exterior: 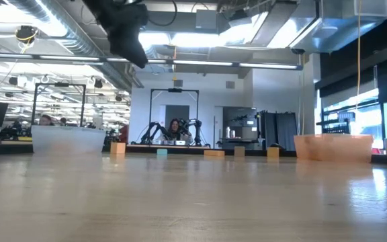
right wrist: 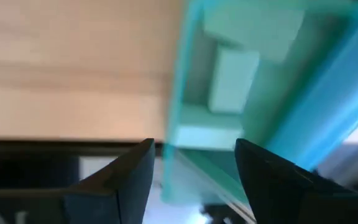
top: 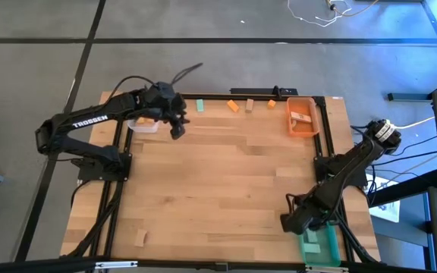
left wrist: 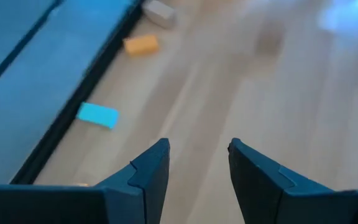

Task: Sort & place blocks by color
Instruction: Put the orange block into the transparent bin

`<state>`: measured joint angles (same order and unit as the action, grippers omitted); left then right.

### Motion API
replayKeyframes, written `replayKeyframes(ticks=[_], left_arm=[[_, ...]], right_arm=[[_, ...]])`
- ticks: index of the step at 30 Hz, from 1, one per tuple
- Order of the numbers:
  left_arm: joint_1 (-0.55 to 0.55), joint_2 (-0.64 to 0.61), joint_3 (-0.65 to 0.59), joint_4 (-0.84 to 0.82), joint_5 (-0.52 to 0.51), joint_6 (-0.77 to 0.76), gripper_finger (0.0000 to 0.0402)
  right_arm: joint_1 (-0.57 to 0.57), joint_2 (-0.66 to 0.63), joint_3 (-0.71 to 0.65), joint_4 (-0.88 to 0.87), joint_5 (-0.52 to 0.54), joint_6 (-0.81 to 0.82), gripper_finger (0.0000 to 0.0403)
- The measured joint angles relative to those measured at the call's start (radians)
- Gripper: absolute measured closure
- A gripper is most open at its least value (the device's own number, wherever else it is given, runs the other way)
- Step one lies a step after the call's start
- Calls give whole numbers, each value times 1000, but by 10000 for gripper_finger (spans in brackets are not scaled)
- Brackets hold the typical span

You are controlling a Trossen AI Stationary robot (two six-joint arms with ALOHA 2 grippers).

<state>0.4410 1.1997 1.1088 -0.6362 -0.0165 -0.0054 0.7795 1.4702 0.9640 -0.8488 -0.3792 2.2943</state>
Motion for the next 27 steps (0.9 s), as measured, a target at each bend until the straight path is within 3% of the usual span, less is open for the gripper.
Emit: replayKeyframes(ticks=[6,12,21,27], left_arm=[[79,53,1,147,-1,-90,248],[164,154,1,181,43,-120,248],[260,235,1,23,29,-145,248],[315,257,1,-41,-54,-236,248]], right_arm=[[-74,0,149,-276,193,-97,177],[-187,0,268,-455,348,-280,177],[-390,0,350,-560,583,-592,177],[-527,0,350,-563,623,-799,176]])
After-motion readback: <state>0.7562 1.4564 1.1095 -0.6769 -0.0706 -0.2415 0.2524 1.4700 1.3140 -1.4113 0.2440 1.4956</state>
